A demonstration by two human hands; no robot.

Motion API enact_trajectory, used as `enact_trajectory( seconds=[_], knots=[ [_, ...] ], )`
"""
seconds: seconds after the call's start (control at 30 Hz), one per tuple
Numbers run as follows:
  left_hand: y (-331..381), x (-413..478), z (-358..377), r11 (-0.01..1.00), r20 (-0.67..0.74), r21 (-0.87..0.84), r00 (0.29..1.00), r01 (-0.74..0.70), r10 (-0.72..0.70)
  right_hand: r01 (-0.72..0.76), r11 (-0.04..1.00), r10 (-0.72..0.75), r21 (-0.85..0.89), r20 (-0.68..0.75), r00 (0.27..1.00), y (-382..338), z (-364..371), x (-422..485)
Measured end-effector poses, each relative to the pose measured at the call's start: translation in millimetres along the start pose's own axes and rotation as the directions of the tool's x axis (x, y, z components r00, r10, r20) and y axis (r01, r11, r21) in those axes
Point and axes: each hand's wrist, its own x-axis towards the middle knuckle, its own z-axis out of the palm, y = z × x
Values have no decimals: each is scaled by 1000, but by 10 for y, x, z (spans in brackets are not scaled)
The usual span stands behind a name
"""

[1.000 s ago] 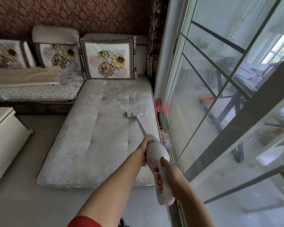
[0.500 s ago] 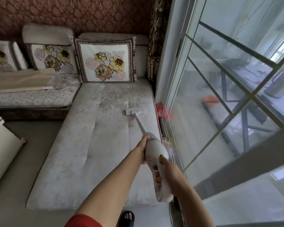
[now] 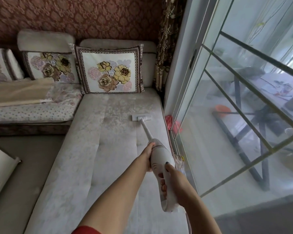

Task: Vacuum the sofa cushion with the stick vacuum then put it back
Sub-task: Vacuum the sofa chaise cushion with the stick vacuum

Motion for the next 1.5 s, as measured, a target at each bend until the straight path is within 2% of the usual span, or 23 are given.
enact_trajectory(
  seconds=[0.23, 0.6, 0.77, 0.97, 1.3, 1.5],
  knots=[
    [568, 402, -102, 1000, -9, 3, 1000, -1, 1, -2, 1000, 1, -27, -35, 999, -392, 253, 472],
    [1261, 844, -199, 999, 72, -22, 997, 25, -23, 54, 996, -59, -75, -63, 996, -883, 525, 1054],
    [1401, 974, -209, 999, 75, -26, 997, 36, -34, 42, 999, -44, -26, -87, 995, -961, 568, 1197],
    [1289, 939, -164, 999, 71, -30, 997, 38, -36, -24, 998, 19, -50, -100, 995, -834, 493, 1241],
    [777, 524, -18, 999, 110, -3, 993, 33, -33, -47, 994, 32, -95, -149, 988, -468, 172, 877],
    [372, 215, 72, 999, 117, -20, 993, 31, -28, -47, 997, 38, -62, -138, 990, -169, -12, 594]
  ],
)
